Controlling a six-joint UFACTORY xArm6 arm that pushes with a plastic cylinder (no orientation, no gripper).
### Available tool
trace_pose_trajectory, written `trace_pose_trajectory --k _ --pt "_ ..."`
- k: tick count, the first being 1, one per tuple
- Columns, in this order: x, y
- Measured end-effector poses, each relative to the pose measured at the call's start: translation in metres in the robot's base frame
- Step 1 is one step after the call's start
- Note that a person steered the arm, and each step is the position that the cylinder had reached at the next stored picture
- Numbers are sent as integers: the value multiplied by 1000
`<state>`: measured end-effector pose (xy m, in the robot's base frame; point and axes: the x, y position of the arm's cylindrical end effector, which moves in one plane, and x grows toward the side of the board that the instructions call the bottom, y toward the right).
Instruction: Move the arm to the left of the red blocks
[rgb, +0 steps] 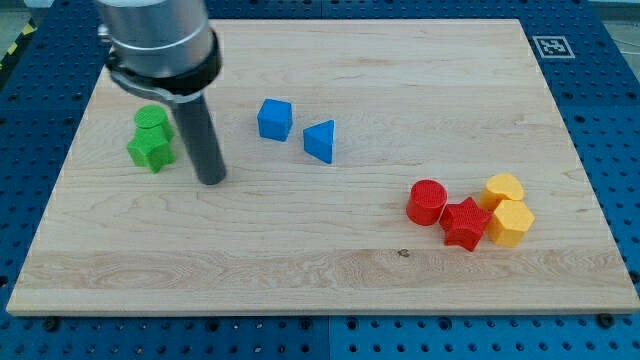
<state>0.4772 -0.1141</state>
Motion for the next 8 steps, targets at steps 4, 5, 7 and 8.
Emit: trace_pose_trajectory --k 4,5,7,8 --pt "10 51" --pt "30 72" --pt "57 112" --pt "70 133"
